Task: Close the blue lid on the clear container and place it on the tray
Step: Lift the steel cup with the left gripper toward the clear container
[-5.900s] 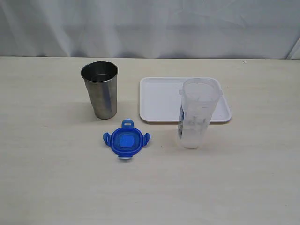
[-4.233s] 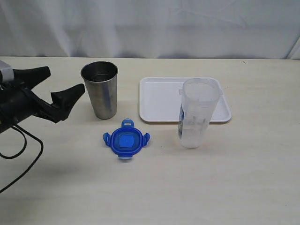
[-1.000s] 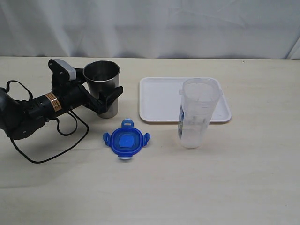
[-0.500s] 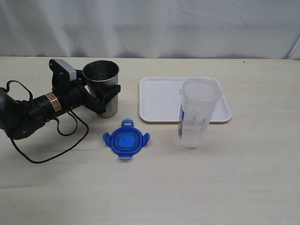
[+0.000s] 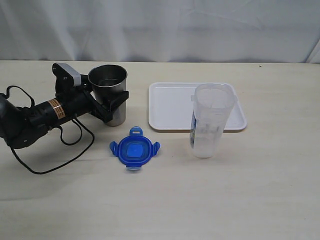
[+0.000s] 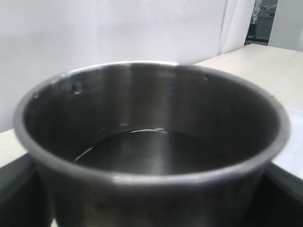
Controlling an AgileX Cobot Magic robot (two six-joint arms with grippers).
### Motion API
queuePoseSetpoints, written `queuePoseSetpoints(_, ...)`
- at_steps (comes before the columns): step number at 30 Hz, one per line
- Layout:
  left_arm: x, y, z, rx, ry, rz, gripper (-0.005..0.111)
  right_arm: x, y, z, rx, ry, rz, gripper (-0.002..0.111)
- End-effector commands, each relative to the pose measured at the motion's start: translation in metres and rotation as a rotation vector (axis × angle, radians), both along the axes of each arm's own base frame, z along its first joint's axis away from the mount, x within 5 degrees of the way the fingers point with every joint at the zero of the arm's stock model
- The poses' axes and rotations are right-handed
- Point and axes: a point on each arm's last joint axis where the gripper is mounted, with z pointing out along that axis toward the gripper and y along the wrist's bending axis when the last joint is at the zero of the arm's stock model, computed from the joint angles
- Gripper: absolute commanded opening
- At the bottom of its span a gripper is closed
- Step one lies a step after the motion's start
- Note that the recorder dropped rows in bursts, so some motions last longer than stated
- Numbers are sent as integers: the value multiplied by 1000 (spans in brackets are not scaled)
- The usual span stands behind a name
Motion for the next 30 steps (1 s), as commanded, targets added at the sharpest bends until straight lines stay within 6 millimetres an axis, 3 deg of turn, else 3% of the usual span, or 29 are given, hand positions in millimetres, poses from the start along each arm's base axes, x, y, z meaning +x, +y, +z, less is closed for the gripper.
queuePoseSetpoints(1,1,-1,9,-32,-4,-12,0,0,0,-1,-7,-5,-3,5)
queuePoseSetpoints(23,-2,-5,77,-98,-103,-69,0,0,0,-1,-7,-5,-3,5)
queuePoseSetpoints(30,-4,-10,86,-120,-104,-84,0,0,0,-1,-7,-5,-3,5)
